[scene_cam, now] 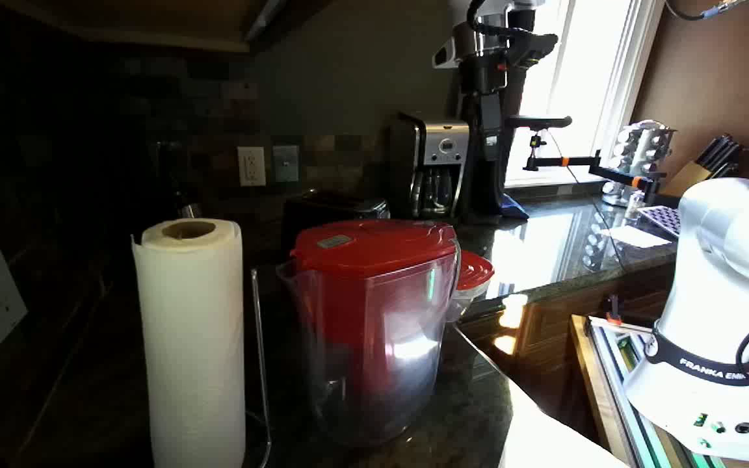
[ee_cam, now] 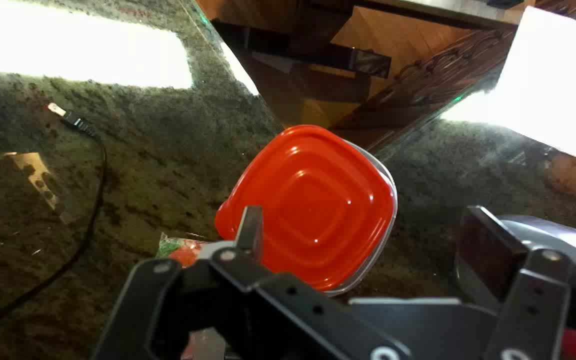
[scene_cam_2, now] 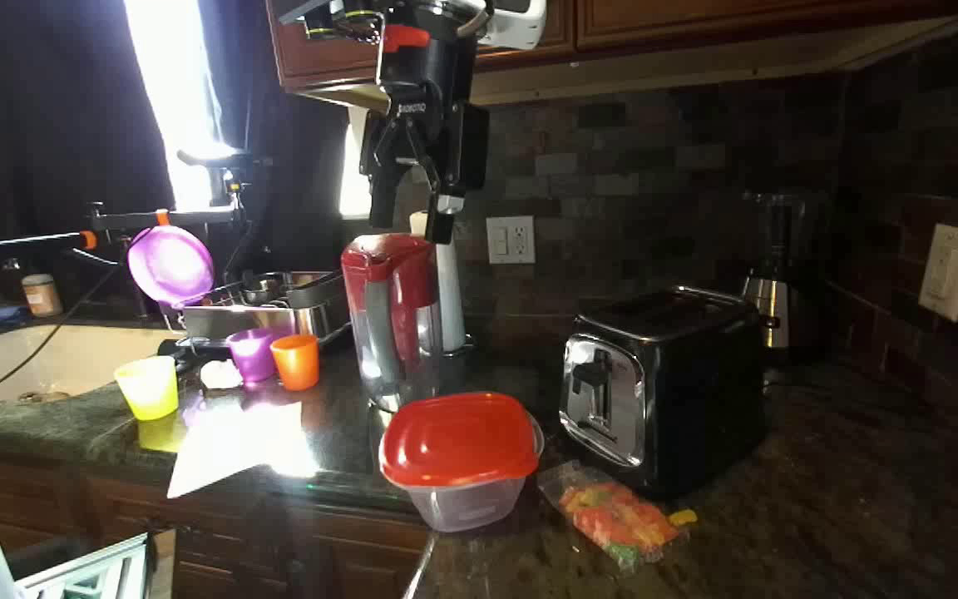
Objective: Remove the red lid from the clear bowl.
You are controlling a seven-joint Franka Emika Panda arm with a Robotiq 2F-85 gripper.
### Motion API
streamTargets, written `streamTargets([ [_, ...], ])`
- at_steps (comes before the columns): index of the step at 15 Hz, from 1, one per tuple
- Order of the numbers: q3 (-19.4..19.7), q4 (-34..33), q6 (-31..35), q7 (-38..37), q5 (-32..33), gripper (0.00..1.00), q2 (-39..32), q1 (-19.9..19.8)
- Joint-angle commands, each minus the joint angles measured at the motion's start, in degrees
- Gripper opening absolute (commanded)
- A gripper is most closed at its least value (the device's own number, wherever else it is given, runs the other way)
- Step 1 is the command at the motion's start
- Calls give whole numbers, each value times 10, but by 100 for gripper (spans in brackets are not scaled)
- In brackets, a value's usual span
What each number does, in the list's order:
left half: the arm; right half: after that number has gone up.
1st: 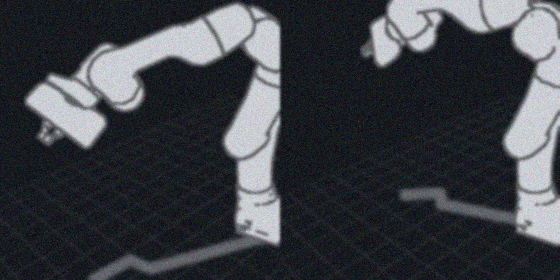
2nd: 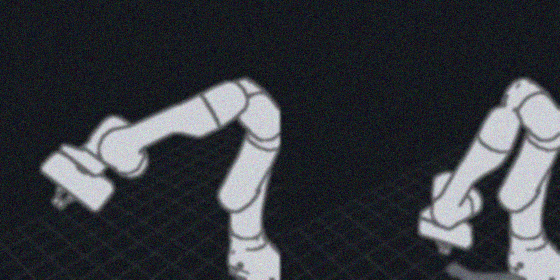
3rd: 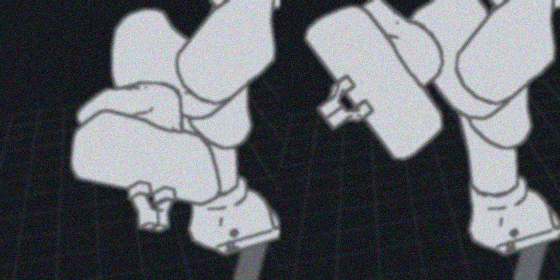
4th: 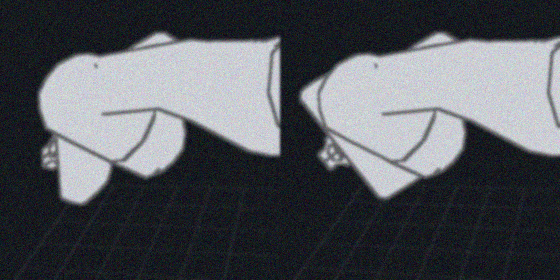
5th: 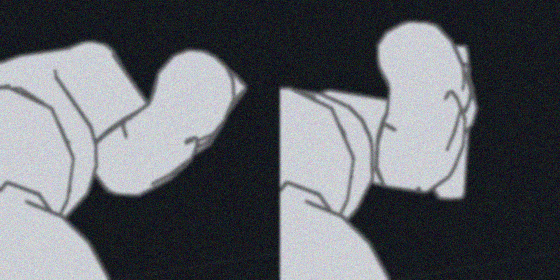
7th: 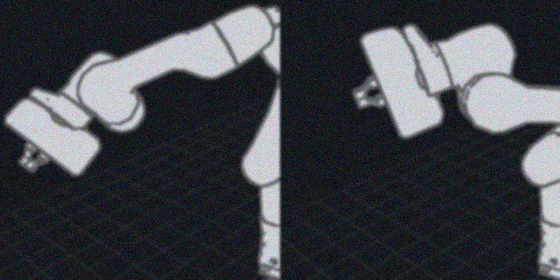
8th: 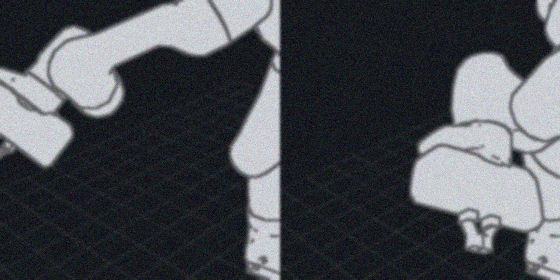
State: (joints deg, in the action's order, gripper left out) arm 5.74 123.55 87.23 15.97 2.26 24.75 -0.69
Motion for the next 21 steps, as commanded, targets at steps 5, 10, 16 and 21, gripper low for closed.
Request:
streamTargets([
  [5,0,-2,-2,0,0,100,-1,0],
  [10,8,-2,-5,2,-13,100,-9,-2],
  [16,71,16,-24,96,-93,100,-40,-10],
  [21,117,36,-20,223,-135,100,-90,-24],
])
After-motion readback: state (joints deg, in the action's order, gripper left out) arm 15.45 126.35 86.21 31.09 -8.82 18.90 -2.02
